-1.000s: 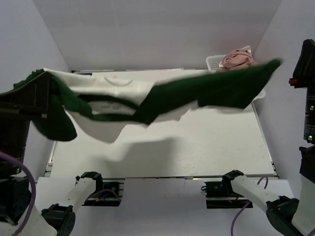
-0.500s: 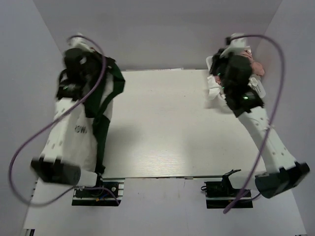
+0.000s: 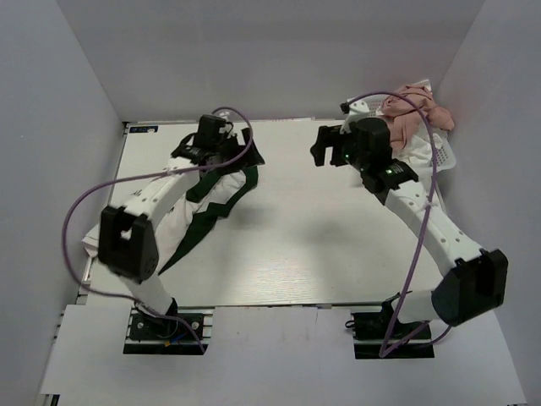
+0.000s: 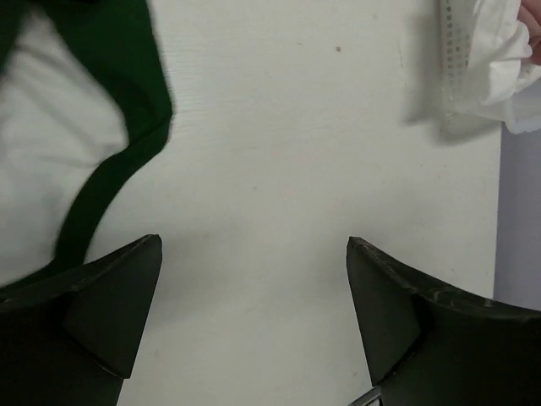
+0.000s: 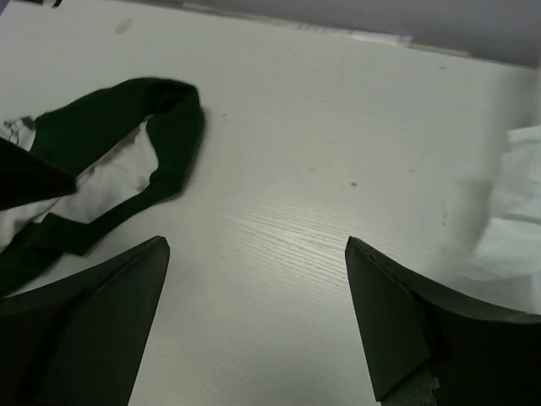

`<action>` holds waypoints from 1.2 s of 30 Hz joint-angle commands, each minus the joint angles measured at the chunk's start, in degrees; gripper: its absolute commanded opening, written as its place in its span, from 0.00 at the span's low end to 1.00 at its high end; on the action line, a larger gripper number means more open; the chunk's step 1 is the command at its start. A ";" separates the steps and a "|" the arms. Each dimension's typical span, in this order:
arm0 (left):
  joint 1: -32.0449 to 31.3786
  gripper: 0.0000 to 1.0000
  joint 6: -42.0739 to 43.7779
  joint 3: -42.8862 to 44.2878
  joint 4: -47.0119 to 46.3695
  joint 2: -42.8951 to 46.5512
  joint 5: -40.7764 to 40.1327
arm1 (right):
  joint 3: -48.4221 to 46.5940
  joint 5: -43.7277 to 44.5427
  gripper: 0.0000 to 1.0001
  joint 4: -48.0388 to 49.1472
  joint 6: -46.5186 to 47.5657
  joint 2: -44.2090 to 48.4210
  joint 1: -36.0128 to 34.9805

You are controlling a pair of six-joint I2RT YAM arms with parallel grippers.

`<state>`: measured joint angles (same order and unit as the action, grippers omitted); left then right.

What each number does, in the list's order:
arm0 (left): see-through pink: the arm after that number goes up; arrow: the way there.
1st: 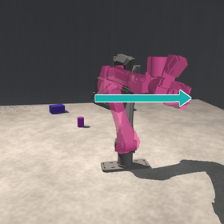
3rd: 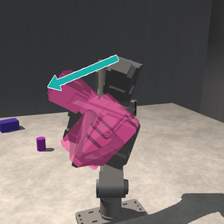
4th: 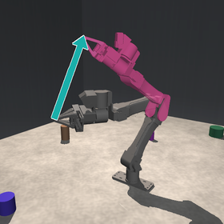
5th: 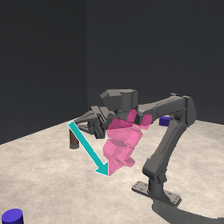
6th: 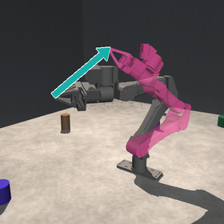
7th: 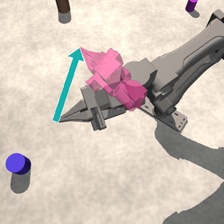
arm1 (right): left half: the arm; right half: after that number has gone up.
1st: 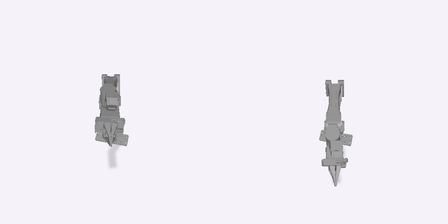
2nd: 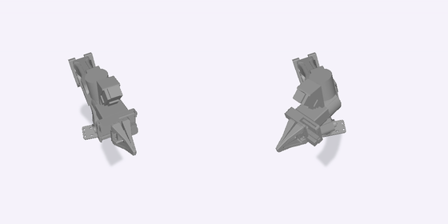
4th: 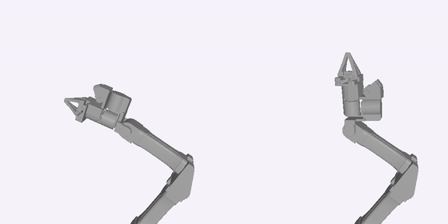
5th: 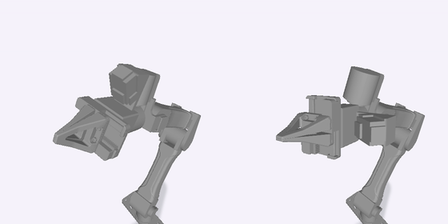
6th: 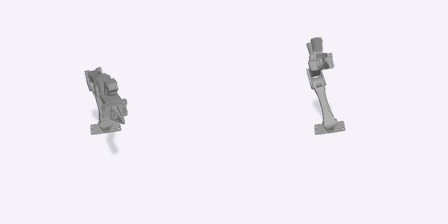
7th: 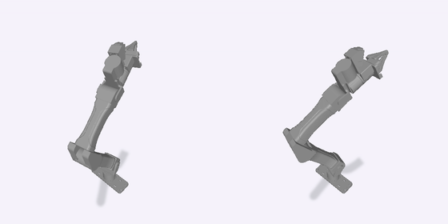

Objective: Fold and stack the t-shirts

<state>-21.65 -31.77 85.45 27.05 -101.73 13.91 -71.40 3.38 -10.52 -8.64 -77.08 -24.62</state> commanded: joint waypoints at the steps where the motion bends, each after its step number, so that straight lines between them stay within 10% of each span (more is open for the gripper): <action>1: 2.66 1.00 -1.79 -9.04 3.45 15.14 -14.85 | -0.23 -9.43 0.90 2.17 -0.32 -6.41 -2.18; 7: 4.33 1.00 -9.62 -21.11 7.39 23.16 -31.92 | 1.86 -9.36 0.90 7.17 -3.04 -10.21 -4.73; 18: 6.36 1.00 -13.76 -16.90 8.64 4.19 -32.98 | 24.63 -3.64 0.90 17.03 -5.86 7.99 -4.82; 28: 2.76 0.87 -11.30 -5.04 5.30 -17.43 -18.52 | 30.17 8.82 0.90 16.68 -6.73 14.94 -4.65; 36: -14.54 0.83 -4.19 1.39 3.01 -24.39 -11.28 | 31.40 13.23 0.90 15.80 -10.25 15.47 -4.47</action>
<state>-26.70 -38.02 88.60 30.72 -120.97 -10.17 -41.15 13.13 4.45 -16.84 -63.18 -29.26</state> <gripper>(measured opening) 0.832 0.902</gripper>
